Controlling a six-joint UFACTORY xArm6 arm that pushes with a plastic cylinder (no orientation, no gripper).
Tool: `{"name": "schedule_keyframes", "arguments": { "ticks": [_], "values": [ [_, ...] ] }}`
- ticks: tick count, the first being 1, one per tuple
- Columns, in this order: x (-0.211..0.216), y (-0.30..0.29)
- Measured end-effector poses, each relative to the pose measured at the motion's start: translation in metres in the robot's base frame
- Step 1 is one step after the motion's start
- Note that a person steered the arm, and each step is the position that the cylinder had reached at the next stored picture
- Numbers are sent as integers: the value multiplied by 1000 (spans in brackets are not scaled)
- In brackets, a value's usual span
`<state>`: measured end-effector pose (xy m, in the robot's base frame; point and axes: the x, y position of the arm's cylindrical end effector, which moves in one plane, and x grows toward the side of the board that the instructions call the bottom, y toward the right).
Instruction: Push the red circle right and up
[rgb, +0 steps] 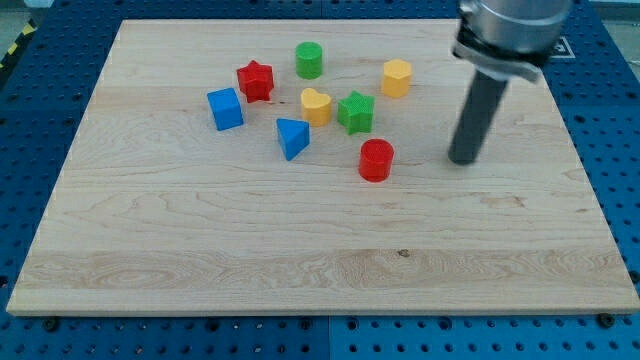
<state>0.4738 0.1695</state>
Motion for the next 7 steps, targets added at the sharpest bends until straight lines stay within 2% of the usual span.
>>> {"name": "schedule_keyframes", "arguments": {
  "ticks": [1,2,3,4,5,7],
  "values": [
    [50,1],
    [71,-63],
    [67,-120],
    [36,-147],
    [12,-150],
    [2,-146]
  ]
}}
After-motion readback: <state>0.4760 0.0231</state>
